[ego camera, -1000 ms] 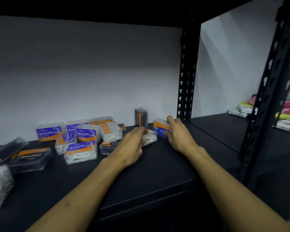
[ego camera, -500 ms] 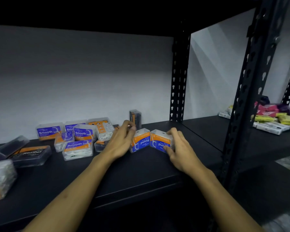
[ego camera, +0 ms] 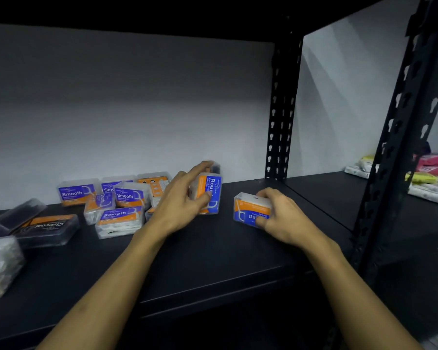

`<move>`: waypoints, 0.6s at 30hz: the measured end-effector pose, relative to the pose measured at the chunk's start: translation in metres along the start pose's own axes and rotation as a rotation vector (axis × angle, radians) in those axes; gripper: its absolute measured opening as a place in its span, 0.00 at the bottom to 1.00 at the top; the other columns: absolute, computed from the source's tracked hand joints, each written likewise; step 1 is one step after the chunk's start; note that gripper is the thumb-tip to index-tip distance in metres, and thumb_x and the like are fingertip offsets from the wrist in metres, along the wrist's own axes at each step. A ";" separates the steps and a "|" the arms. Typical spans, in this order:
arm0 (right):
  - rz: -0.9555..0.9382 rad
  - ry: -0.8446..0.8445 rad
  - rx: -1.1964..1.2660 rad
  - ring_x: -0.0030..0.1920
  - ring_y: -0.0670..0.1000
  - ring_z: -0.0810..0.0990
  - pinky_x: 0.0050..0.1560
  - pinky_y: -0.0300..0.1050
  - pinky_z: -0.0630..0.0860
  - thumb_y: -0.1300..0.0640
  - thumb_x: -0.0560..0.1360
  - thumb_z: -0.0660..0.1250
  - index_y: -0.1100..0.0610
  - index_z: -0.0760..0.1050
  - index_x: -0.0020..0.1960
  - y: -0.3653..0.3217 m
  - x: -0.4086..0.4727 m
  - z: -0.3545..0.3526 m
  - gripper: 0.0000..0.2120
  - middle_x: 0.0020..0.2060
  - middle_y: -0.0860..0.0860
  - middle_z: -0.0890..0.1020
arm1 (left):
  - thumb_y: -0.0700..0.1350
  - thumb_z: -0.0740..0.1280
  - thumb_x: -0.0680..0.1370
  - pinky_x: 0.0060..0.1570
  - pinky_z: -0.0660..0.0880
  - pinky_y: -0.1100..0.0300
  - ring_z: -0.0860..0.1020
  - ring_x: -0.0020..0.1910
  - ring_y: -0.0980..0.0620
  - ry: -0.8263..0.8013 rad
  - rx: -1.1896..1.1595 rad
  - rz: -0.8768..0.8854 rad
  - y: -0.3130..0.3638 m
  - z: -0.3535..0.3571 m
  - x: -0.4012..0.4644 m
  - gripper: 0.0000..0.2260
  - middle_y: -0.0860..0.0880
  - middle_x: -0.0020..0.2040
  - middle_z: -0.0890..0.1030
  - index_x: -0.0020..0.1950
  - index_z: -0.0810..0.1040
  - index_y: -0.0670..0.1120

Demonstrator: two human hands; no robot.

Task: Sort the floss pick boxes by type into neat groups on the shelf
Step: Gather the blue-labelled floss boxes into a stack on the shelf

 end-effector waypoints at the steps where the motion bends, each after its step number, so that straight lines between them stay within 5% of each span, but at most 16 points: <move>1: -0.006 0.016 -0.033 0.55 0.50 0.75 0.53 0.44 0.73 0.55 0.73 0.74 0.53 0.71 0.64 -0.001 0.002 0.001 0.22 0.56 0.48 0.73 | 0.46 0.71 0.76 0.47 0.79 0.63 0.79 0.50 0.58 0.004 -0.044 -0.017 -0.001 -0.001 0.000 0.25 0.53 0.54 0.77 0.69 0.69 0.65; 5: 0.002 0.089 0.024 0.48 0.51 0.77 0.43 0.44 0.71 0.53 0.73 0.75 0.53 0.72 0.54 0.000 0.007 0.002 0.15 0.49 0.49 0.78 | 0.43 0.75 0.74 0.40 0.80 0.67 0.83 0.45 0.62 0.041 -0.216 -0.090 0.001 -0.004 -0.003 0.17 0.55 0.51 0.82 0.60 0.76 0.54; 8: 0.034 0.209 0.165 0.41 0.48 0.79 0.37 0.43 0.73 0.52 0.69 0.77 0.54 0.71 0.48 0.001 0.005 -0.003 0.16 0.42 0.49 0.80 | 0.37 0.76 0.73 0.37 0.77 0.67 0.83 0.40 0.60 0.087 -0.349 -0.135 0.002 -0.007 -0.003 0.18 0.48 0.46 0.83 0.57 0.71 0.45; 11: 0.016 0.249 0.323 0.37 0.52 0.80 0.37 0.49 0.77 0.55 0.66 0.79 0.53 0.70 0.45 0.001 0.003 -0.004 0.18 0.39 0.52 0.83 | 0.35 0.75 0.73 0.37 0.79 0.59 0.84 0.38 0.51 0.067 -0.499 -0.150 0.000 -0.012 -0.004 0.26 0.42 0.42 0.82 0.64 0.67 0.50; 14: -0.051 0.188 0.514 0.40 0.55 0.83 0.42 0.48 0.81 0.61 0.71 0.75 0.47 0.69 0.59 0.001 0.001 -0.003 0.23 0.42 0.56 0.83 | 0.37 0.73 0.75 0.41 0.83 0.52 0.83 0.44 0.50 0.018 -0.451 -0.147 0.003 -0.016 -0.004 0.31 0.48 0.45 0.82 0.72 0.68 0.61; 16: -0.089 0.125 0.560 0.45 0.53 0.85 0.47 0.46 0.83 0.64 0.75 0.71 0.42 0.67 0.71 -0.001 -0.002 -0.003 0.31 0.46 0.55 0.84 | 0.35 0.71 0.77 0.42 0.83 0.53 0.83 0.46 0.53 -0.008 -0.493 -0.154 0.005 -0.014 -0.005 0.25 0.52 0.47 0.83 0.71 0.73 0.54; 18: -0.108 0.112 0.595 0.47 0.51 0.86 0.47 0.42 0.83 0.67 0.75 0.71 0.45 0.71 0.71 -0.003 -0.003 -0.004 0.30 0.48 0.52 0.85 | 0.35 0.70 0.77 0.41 0.81 0.62 0.83 0.47 0.57 0.008 -0.457 -0.151 0.006 -0.014 -0.006 0.21 0.54 0.49 0.82 0.68 0.75 0.48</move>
Point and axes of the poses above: each hand's wrist, its own x-axis towards the middle knuckle, its own z-axis out of the palm, y = z × x, the point moved 3 cm from there along x, towards the middle knuckle
